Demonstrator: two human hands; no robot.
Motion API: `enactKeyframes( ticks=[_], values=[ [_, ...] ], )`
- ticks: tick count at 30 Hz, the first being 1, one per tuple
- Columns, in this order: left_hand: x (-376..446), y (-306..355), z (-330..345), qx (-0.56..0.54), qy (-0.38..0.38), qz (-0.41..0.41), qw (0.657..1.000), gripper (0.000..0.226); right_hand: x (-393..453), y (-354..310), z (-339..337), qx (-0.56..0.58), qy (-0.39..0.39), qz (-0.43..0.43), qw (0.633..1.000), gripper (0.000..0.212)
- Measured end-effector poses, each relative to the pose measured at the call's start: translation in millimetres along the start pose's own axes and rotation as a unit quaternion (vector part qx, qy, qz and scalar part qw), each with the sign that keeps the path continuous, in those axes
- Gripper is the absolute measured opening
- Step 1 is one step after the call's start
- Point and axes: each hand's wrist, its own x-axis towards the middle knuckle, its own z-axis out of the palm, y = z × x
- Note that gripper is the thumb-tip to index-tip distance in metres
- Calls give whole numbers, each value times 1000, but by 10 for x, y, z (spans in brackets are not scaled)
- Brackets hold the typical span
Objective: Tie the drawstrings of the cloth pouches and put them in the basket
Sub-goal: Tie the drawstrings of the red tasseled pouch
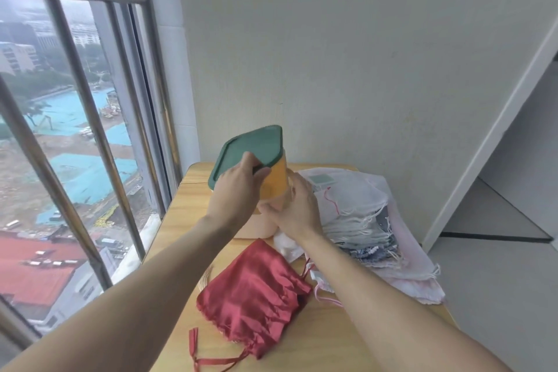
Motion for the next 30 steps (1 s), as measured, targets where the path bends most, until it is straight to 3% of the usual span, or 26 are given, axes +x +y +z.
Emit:
enactKeyframes(
  ticks=[3, 5, 10, 13, 17, 21, 23, 26, 30],
  values=[
    [72, 50, -180, -55, 78, -61, 994, 9, -8, -52, -52, -92, -52, -13, 994, 46],
    [71, -10, -293, -87, 132, -131, 979, 5, 5, -47, -71, -108, -69, -15, 992, 40],
    [-157, -378, -443, -166, 243, -317, 902, 13, -6, -55, -67, -97, -57, -20, 993, 29],
    [-369, -631, -377, -186, 250, -425, 850, 18, -15, -40, -41, -103, -48, -25, 993, 25],
    [-628, -963, -273, -165, 178, -557, 794, 52, 2, -1, -11, -104, -37, -46, 993, 25],
    [-768, -1158, -227, -49, 59, -585, 807, 62, 6, 39, 17, -107, -27, -59, 992, 27],
    [-780, -1129, -264, 48, 43, -568, 820, 65, -1, 52, 16, -109, -27, -59, 992, 26],
    [-796, -1015, -294, 103, 27, -509, 854, 57, -34, 17, -27, -124, -36, -46, 991, 26],
    [-933, -702, -192, 64, -73, -375, 922, 40, -82, -26, -108, -131, -47, -30, 990, 25]
  ],
)
